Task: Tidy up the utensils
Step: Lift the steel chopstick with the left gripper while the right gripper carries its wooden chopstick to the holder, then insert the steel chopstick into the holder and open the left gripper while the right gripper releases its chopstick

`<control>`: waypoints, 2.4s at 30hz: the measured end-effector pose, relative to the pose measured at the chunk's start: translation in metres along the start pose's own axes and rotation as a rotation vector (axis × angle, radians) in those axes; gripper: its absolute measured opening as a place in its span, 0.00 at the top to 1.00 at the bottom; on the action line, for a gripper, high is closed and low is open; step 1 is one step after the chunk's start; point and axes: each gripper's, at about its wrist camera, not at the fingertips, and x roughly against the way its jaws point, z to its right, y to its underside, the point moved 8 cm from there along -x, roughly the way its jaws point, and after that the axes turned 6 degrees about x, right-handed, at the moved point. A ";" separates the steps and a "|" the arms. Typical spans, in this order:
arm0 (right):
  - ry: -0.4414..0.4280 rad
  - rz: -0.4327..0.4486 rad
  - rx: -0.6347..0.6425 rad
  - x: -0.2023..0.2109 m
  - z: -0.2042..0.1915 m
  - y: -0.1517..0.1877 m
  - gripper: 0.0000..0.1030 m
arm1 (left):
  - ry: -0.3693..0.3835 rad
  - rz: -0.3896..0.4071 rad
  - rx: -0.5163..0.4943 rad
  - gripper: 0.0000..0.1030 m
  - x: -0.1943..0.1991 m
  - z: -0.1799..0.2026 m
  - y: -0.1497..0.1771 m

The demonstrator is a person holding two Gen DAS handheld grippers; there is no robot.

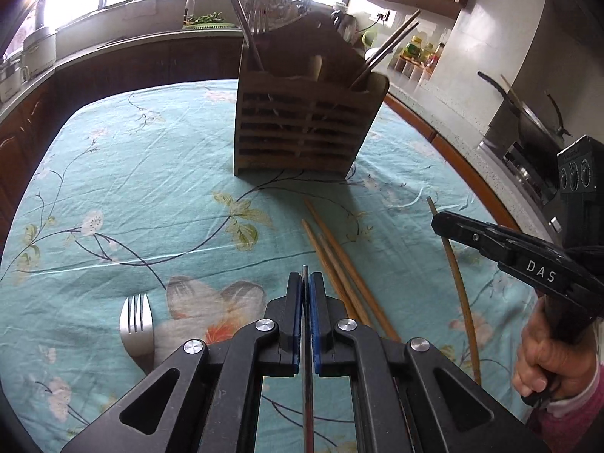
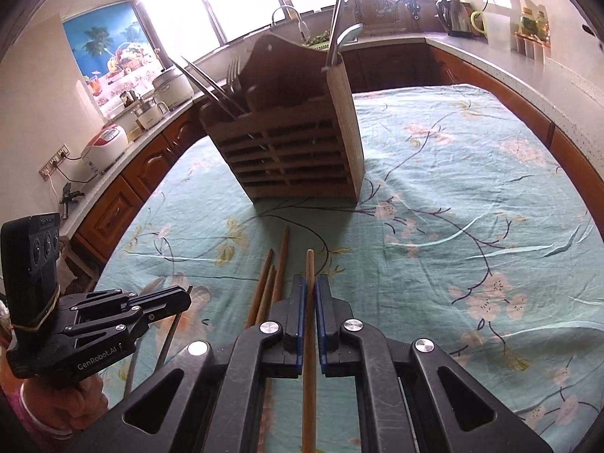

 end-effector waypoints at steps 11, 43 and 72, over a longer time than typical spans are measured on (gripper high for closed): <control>-0.026 0.159 0.024 0.067 -0.021 -0.030 0.95 | 0.086 0.166 0.018 0.98 0.106 -0.003 -0.004; -0.017 0.370 0.078 0.124 -0.041 -0.089 0.95 | 0.128 0.357 0.025 0.98 0.172 -0.014 -0.022; 0.053 0.566 0.041 0.127 -0.011 -0.200 0.95 | 0.139 0.614 0.076 0.98 0.149 -0.033 -0.143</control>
